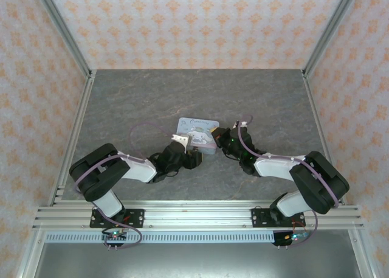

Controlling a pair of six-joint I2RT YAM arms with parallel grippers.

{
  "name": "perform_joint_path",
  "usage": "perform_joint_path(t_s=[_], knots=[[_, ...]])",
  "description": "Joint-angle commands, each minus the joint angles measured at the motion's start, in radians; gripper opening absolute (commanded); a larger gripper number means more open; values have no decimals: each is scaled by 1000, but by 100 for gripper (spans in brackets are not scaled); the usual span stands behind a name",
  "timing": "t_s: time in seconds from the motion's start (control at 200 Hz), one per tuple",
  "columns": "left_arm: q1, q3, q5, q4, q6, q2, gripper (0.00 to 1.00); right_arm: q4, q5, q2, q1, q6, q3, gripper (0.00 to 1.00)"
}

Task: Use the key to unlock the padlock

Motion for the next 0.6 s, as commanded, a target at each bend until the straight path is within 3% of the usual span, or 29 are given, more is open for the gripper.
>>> perform_joint_path(t_s=[0.0,0.596], knots=[[-18,36,14,33,21,40,62,28,33,6,-4,-9,7,0],[-28,84,43,90,-53,75,62,3,40,9,-6,1,-7,0]])
